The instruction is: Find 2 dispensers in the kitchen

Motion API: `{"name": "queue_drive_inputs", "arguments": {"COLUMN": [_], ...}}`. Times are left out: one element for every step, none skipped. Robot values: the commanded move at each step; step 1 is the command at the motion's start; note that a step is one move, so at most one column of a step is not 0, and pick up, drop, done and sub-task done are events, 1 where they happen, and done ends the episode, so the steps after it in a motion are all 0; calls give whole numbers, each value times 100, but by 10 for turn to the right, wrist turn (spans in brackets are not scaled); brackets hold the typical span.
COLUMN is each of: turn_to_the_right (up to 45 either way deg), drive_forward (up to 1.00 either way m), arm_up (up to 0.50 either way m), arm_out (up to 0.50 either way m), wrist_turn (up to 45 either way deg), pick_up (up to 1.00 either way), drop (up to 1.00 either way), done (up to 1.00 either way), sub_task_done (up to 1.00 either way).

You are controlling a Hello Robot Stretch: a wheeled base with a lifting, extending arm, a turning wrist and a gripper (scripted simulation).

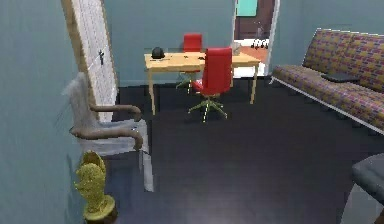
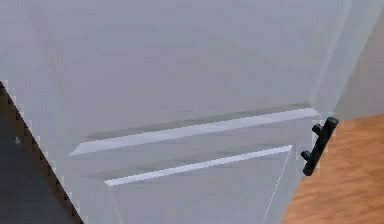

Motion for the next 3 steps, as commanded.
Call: {"name": "queue_drive_inputs", "arguments": {"turn_to_the_right": [120, 0, -450], "drive_forward": [0, 25, 0], "arm_up": [0, 0, 0], "arm_out": [0, 0, 0], "wrist_turn": [0, 0, 0], "pick_up": [0, 0, 0], "drop": [0, 0, 0], "done": [0, 0, 0], "sub_task_done": [0, 0, 0]}}
